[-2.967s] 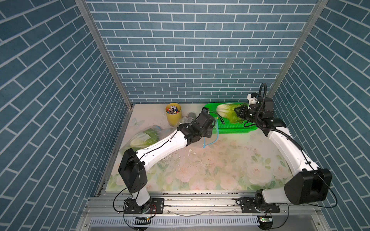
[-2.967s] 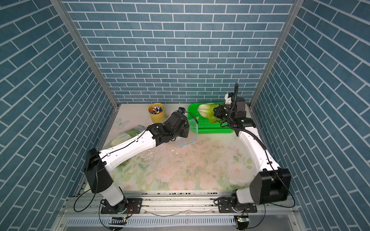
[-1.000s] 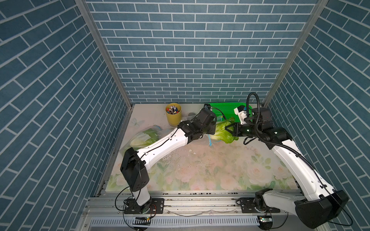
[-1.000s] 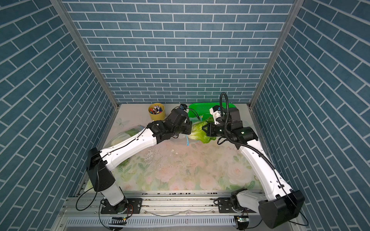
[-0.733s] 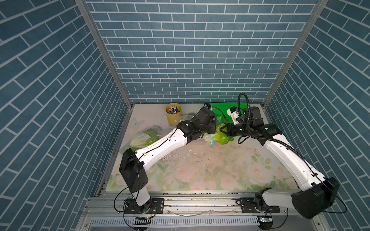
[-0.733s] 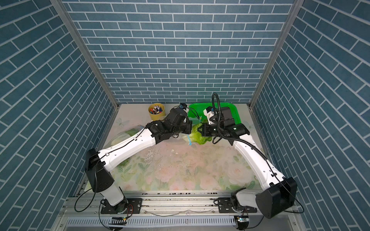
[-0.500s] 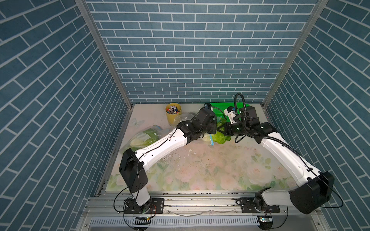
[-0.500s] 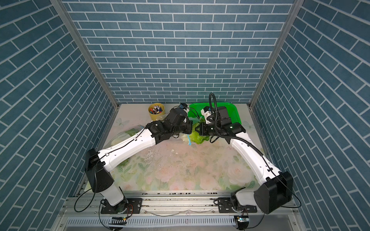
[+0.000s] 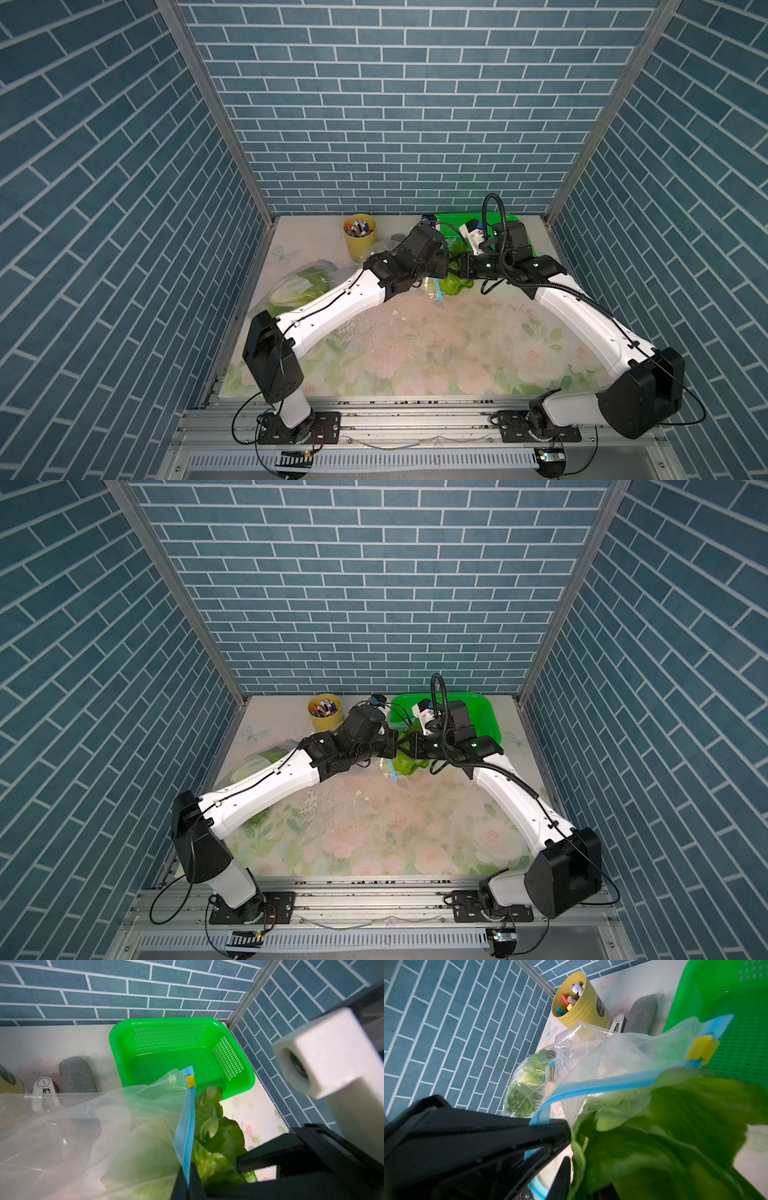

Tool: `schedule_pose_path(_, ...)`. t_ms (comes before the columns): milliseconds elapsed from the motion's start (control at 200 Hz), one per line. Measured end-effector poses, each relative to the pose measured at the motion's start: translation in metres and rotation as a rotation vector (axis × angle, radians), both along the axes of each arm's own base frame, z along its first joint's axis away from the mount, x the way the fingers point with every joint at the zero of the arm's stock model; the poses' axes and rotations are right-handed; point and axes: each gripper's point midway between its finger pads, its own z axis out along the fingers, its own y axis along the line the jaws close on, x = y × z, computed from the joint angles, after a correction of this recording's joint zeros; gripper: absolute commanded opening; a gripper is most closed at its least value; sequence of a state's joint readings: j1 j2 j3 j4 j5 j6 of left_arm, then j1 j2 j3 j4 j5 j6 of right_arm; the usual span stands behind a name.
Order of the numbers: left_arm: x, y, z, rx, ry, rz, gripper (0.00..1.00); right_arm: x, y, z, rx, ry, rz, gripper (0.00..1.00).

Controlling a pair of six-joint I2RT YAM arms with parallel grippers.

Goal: Put the chinese cabbages into a zipper bag and zip it
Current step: Place the Chinese cabbage in the zipper food storage bag.

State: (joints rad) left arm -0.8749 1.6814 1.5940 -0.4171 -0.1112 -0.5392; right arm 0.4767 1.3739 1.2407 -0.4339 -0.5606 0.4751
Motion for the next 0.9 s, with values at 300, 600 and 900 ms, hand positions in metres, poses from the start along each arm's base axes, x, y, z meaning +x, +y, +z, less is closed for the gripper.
schedule_pose_path(300, 0.001, 0.003, 0.0, 0.007, -0.008, 0.016, 0.0, -0.008, 0.004, 0.0, 0.021, 0.013, 0.044, 0.36)
schedule_pose_path(600, 0.0, 0.007, 0.008, -0.01, -0.02, 0.025, 0.0, -0.025, -0.001, 0.023, 0.048, -0.048, 0.075, 0.43)
schedule_pose_path(900, 0.001, 0.007, 0.008, -0.022, -0.014, 0.037, 0.0, -0.033, -0.032, 0.039, -0.027, -0.115, -0.056, 0.45)
